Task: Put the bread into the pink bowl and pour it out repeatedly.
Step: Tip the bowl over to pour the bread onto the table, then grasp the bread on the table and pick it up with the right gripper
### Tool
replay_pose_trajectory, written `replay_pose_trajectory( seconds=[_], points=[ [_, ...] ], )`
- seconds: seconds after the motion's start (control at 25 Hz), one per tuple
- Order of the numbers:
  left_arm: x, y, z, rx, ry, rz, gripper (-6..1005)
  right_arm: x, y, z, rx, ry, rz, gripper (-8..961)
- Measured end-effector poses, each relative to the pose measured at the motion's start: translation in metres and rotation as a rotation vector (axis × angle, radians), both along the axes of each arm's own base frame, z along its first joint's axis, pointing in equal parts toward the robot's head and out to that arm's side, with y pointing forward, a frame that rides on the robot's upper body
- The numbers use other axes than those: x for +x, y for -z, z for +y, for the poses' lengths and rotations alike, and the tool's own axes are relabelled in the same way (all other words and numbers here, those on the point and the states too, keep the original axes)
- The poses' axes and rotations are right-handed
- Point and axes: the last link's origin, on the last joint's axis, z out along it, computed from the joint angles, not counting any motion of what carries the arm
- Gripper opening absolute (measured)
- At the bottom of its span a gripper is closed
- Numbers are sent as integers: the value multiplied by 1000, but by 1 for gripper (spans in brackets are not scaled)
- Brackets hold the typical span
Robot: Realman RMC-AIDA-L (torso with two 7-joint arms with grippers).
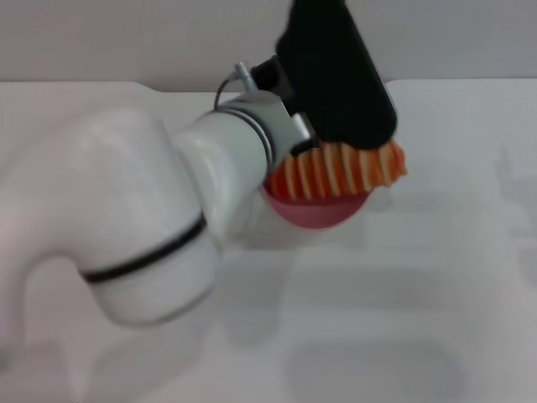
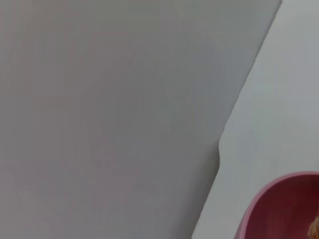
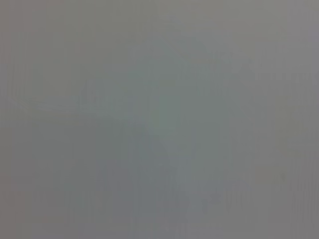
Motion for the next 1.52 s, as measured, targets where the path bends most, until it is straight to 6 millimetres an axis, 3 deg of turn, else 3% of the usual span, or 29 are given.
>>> replay_pose_trajectory(
  seconds=[0.4, 0.8, 1.04, 1.16, 1.2, 1.24, 1.32, 1.52],
  points=[
    [13, 10, -12, 25, 199, 14, 46, 0, 0, 1, 1, -2, 0, 554],
    [15, 9, -8, 41, 191, -28, 47, -2, 4, 2, -21, -5, -3, 553],
    [12, -7, 8, 89, 57, -132, 47, -18, 15, 9, -152, 8, 31, 555],
    [1, -31, 29, 126, -205, -192, 47, -32, 19, 12, -257, 20, 27, 555],
    [1, -31, 29, 126, -205, -192, 47, -37, 20, 13, -286, 22, 25, 556],
    [-10, -44, 36, 136, -356, -204, 47, -39, 20, 12, -309, 30, 26, 556],
    [-20, -52, 36, 110, -472, -199, 47, -43, 19, 12, -357, 49, 32, 556],
    [-23, -54, 36, 100, -504, -199, 47, -48, 17, 15, -507, 133, 56, 558]
  ],
)
